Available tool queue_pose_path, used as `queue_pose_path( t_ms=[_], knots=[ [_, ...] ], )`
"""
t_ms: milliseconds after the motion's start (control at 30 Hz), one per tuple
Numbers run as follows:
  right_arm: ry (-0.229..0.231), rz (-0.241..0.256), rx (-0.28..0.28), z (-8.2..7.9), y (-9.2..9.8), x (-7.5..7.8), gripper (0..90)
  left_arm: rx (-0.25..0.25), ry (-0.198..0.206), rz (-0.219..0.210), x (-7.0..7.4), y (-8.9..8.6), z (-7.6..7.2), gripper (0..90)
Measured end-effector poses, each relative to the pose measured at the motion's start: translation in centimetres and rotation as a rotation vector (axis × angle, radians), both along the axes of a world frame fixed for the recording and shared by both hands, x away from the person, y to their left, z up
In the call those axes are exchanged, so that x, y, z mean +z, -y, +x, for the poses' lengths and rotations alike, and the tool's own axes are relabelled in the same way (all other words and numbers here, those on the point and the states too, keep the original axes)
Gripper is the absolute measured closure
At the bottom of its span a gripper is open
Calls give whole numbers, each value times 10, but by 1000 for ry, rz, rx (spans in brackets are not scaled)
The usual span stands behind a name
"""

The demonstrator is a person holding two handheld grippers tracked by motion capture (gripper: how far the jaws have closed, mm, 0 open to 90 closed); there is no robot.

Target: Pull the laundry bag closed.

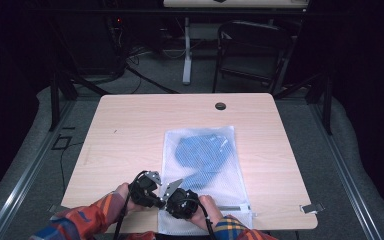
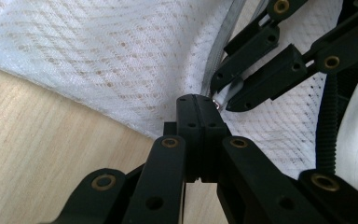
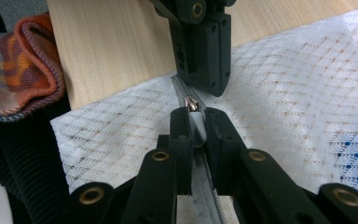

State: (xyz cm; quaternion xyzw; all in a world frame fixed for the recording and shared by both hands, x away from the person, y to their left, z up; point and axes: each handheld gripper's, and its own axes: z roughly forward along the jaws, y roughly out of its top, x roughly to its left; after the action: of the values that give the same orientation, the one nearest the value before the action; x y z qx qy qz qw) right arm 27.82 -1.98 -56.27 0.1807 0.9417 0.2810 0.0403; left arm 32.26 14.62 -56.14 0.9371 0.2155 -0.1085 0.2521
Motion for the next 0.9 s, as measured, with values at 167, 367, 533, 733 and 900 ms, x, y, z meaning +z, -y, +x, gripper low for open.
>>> queue_pose_path(
  t_ms=[167, 367, 533, 733, 900],
  knots=[
    [0, -16, 2, -1, 0, 1, 823, -17, 9, 10, 0, -1, -1, 900],
    [0, -32, -4, 0, 5, 2, 823, -32, 19, 18, 1, -1, -1, 900],
    [-6, -39, -6, 1, 11, 3, 823, -24, 15, 12, 1, -1, -1, 900],
    [-23, -38, -14, 2, 19, 4, 822, -33, 14, 9, 1, -1, 0, 900],
    [-24, -42, -15, 2, 19, 3, 822, -76, 89, -1, 3, 1, -2, 898]
  ],
)
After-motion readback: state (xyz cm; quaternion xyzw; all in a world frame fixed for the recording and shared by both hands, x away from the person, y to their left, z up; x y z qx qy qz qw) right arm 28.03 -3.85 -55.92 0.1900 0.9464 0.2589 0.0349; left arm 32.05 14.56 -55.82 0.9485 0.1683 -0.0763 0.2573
